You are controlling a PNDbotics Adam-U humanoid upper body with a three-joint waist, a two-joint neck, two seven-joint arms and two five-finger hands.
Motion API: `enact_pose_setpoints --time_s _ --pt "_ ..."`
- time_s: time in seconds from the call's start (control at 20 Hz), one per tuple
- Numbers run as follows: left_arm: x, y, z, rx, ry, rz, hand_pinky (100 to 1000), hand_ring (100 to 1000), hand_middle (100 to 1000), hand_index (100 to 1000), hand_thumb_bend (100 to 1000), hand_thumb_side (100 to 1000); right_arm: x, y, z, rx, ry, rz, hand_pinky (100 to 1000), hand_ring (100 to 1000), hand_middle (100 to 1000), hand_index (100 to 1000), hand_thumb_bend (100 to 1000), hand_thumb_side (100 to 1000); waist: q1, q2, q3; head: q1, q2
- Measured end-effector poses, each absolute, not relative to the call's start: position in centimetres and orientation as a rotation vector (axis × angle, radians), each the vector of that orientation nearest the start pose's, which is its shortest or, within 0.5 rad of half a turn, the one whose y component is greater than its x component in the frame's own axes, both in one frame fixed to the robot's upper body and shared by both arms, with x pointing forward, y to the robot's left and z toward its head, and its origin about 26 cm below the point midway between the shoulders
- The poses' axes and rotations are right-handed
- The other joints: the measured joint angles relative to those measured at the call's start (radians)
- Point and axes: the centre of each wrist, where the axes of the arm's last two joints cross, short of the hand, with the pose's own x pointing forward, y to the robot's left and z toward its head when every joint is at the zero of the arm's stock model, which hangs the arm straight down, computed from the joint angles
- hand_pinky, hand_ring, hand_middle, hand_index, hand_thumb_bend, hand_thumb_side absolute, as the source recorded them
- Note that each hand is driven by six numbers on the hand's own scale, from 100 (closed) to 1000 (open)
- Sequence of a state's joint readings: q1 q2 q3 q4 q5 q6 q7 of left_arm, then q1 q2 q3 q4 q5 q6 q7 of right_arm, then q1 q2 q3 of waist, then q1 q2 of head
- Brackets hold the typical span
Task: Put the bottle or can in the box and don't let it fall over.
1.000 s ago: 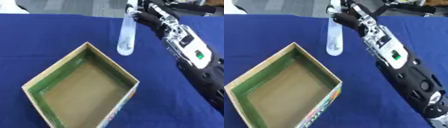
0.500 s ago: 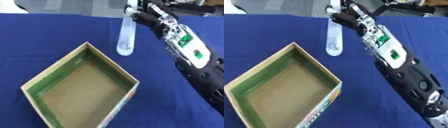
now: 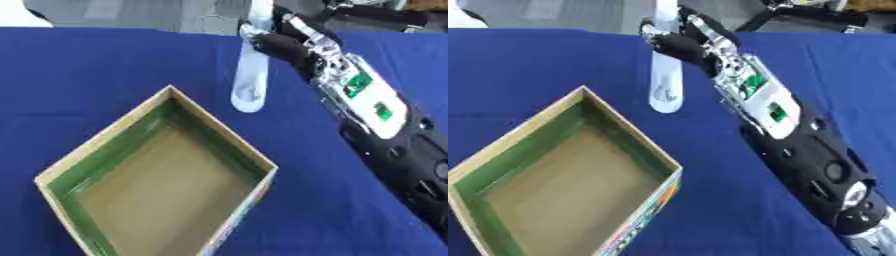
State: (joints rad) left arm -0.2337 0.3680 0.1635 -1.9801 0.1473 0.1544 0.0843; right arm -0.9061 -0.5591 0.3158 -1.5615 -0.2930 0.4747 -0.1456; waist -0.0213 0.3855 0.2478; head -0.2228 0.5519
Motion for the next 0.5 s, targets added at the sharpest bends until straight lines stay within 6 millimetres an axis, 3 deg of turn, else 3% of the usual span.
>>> enact_pose_setpoints --time_s 0.5 --pt "29.24 31.28 19.62 0.249 -2.089 -0.083 1000 1000 1000 930 530 106 40.05 -20.82 29.12 -0.243 -1.823 0.527 1000 1000 1000 1000 100 421 -0.003 0.011 0.009 -0.010 -0.004"
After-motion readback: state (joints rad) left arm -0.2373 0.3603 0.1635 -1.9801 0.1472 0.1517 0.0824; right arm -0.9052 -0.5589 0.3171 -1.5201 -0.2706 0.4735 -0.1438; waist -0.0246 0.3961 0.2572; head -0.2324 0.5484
